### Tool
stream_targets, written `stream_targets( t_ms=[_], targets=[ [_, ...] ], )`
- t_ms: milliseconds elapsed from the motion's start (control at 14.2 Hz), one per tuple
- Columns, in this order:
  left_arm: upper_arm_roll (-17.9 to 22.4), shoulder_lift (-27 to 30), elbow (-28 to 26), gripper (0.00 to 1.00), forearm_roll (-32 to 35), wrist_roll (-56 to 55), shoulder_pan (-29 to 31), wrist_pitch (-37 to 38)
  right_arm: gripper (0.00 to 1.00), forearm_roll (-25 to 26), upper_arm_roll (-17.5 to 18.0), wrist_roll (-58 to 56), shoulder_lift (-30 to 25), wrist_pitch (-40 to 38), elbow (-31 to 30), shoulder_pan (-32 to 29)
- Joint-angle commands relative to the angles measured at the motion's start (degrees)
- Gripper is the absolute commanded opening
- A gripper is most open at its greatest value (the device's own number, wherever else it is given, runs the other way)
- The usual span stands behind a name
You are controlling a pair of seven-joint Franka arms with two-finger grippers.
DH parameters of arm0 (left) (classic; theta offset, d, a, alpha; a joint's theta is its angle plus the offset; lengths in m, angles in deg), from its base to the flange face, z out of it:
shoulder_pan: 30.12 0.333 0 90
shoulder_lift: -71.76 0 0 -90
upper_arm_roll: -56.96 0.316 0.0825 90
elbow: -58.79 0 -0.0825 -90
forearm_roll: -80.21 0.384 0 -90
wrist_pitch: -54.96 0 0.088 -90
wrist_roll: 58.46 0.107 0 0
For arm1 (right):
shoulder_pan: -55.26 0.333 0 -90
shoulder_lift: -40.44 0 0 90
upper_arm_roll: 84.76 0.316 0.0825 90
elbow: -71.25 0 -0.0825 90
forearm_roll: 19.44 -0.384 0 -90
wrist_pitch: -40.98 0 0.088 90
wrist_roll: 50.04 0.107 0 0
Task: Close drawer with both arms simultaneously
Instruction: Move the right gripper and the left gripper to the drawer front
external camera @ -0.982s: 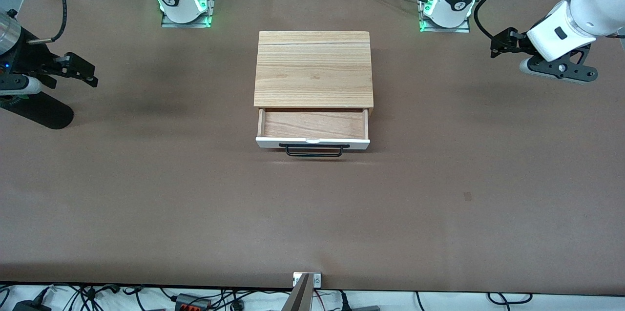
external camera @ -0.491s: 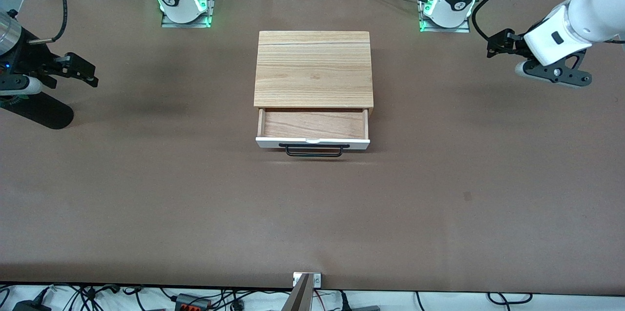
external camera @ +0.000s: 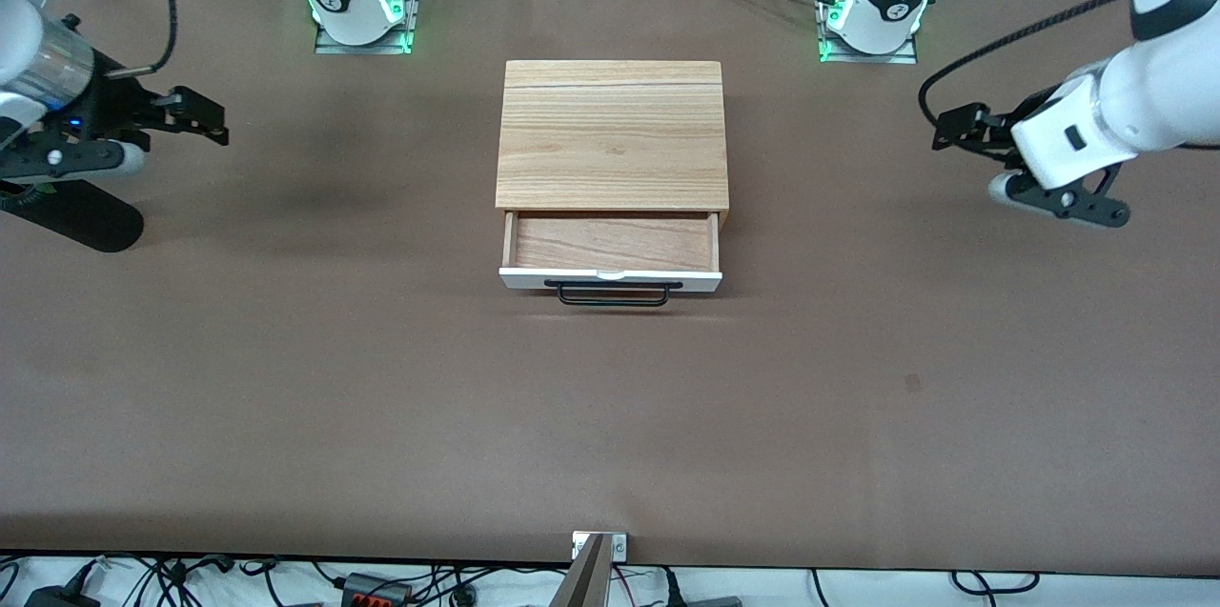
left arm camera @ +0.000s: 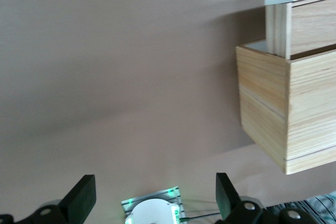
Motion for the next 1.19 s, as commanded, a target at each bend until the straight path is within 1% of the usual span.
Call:
stream_targets(
  t_ms=[0, 70, 140, 281, 421, 561, 632, 702, 772, 842, 912, 1053, 1123],
  targets=[
    [0.11, -6.46, 4.37, 1.0, -3.09, -1.9, -2.03, -2.13, 1.0, -1.84, 0.08, 0.92, 5.22, -1.47, 0.95, 4.18],
    [0.11, -8.74, 4.55, 1.0, -4.58, -3.39, -3.34, -4.15, 1.0, -5.51, 0.08, 0.92, 8.38, -0.86, 1.13, 5.32],
    [0.11, -11.03, 5.25, 1.0, -5.21, -4.88, -4.91, -6.6, 1.0, -8.33, -0.01, 1.01, 10.33, 0.89, 1.13, 6.29],
    [0.02, -15.6, 7.79, 1.0, -5.3, -5.77, -7.12, -9.34, 1.0, -9.76, -0.01, 1.53, 14.01, 8.96, 1.13, 9.18],
    [0.11, -19.21, 9.64, 1.0, -5.21, -6.04, -10.11, -13.81, 1.0, -10.38, 0.08, 1.8, 16.22, 15.99, 1.13, 10.95],
    [0.02, -22.29, 10.0, 1.0, -5.48, -5.69, -11.43, -18.47, 1.0, -11.87, -0.01, 1.8, 18.86, 25.12, 1.22, 13.4],
    [0.02, -23.08, 10.0, 1.0, -6.0, -5.69, -12.04, -20.49, 1.0, -12.05, -0.01, 1.88, 20.7, 29.43, 1.22, 14.29],
    [0.11, -23.53, 9.91, 1.0, -5.74, -5.69, -12.66, -22.69, 1.0, -13.27, 0.08, 1.8, 22.63, 32.78, 1.56, 14.56],
    [0.11, -24.31, 9.91, 1.0, -5.31, -4.99, -13.88, -26.45, 1.0, -16.24, 0.08, 1.54, 24.83, 34.99, 3.13, 14.39],
    [0.11, -25.02, 9.82, 1.0, -5.22, -4.98, -14.68, -30.32, 1.0, -20.01, 0.08, 1.71, 26.85, 35.62, 5.15, 14.56],
    [0.11, -26.07, 9.82, 1.0, -5.04, -5.07, -15.64, -33.58, 1.0, -22.57, -0.01, 1.62, 29.13, 35.71, 7.96, 15.52],
    [0.2, -27.13, 9.65, 1.0, -4.86, -5.07, -17.05, -38.95, 1.0, -23.21, -0.01, 3.89, 32.83, 35.89, 12.54, 16.67],
    [0.2, -27.74, 9.65, 1.0, -4.86, -5.07, -17.32, -39.41, 1.0, -22.95, -0.01, 6.95, 33.8, 37.11, 12.9, 16.84]
  ],
)
